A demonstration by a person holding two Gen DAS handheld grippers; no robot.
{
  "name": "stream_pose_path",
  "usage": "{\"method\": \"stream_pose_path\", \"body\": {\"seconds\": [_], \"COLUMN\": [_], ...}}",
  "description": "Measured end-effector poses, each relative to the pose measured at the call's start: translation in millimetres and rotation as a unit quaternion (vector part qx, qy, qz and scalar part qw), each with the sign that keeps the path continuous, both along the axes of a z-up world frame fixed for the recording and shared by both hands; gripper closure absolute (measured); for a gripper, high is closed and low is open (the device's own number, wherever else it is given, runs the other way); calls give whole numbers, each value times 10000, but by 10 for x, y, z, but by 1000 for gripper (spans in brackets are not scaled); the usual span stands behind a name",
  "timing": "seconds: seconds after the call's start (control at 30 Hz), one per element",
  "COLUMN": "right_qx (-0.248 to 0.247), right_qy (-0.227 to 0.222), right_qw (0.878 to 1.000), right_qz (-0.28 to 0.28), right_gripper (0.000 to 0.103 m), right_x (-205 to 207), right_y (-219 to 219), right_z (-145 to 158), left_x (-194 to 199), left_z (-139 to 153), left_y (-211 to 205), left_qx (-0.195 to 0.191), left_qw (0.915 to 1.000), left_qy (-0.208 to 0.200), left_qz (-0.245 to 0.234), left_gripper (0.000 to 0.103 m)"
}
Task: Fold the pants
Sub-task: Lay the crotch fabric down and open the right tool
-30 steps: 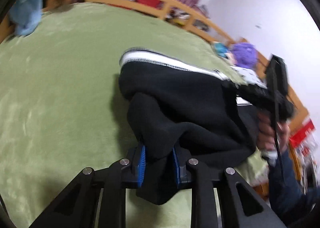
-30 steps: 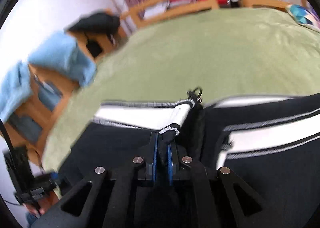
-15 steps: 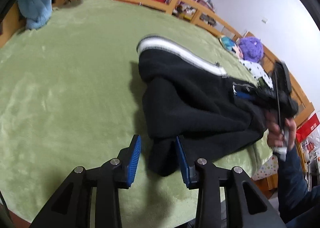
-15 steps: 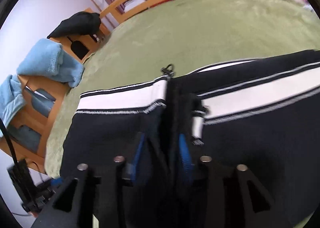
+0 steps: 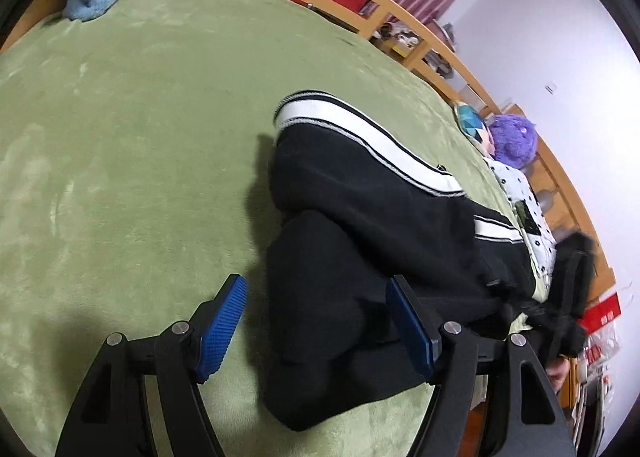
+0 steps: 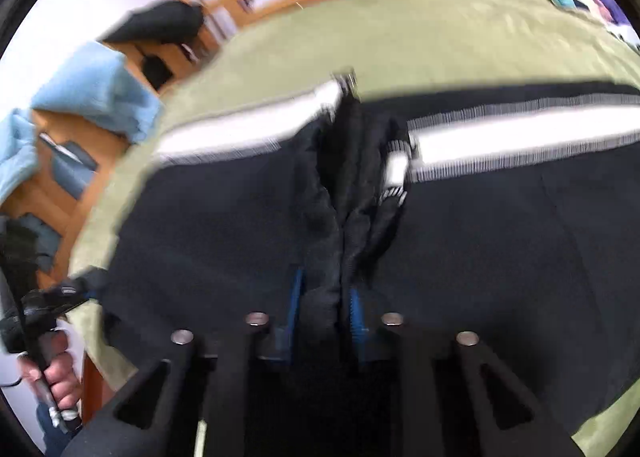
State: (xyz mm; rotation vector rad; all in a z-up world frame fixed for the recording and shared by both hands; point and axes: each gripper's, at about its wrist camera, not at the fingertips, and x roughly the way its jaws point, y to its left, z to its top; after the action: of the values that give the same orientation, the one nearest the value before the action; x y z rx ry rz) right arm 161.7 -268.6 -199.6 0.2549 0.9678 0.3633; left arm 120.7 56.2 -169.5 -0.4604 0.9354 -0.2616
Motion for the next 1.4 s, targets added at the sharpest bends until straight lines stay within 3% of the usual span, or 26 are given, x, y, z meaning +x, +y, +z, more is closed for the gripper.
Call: {"method": "stream_pose_path", "body": {"seconds": [0.07, 0.13, 0.27, 0.37, 0.57, 0.77, 0.97, 1.07, 1.27, 1.4], "right_qx": [427, 356, 36, -326, 180, -213, -812, -1007, -921, -997], "right_qy": [-222, -189, 583, 341, 185, -117, 299, 275, 593, 605], "right_qw": [9985, 9977, 9977, 9989, 9988, 9967, 9918, 9883, 9860, 9824], "right_qz": [-266, -545, -354, -62, -425, -773, -936, -1114, -1257, -1457], "right_gripper": [87, 86, 77, 63, 47, 46, 47, 47, 47, 49], "right_x": [-42, -29, 10, -114, -65, -92, -64, -135, -204, -307], "right_y": [-273, -473, -473, -378, -513, -480, -374, -281, -203, -197], "right_z": [166, 178, -253, -173, 41, 130, -3, 25, 17, 24], "left_x": [-57, -84, 47, 155, 211, 153, 107, 76, 0, -46], "left_z": [62, 82, -14, -89, -92, -112, -129, -108, -46, -44], "left_y": [19, 9, -65, -103, -223, -287, -298, -310, -271, -204], "left_qx": [-117, -159, -189, -292, -23, 292, 513, 683, 959, 1080], "left_qw": [9998, 9997, 9997, 9993, 9996, 9994, 9985, 9974, 9949, 9937], "left_qy": [-128, -196, 3, 180, 206, 194, 191, 116, -79, -160], "left_qz": [-25, -61, -147, -125, -173, -70, -77, -175, -308, -257], "left_gripper": [33, 33, 32, 32, 32, 32, 32, 32, 32, 24]}}
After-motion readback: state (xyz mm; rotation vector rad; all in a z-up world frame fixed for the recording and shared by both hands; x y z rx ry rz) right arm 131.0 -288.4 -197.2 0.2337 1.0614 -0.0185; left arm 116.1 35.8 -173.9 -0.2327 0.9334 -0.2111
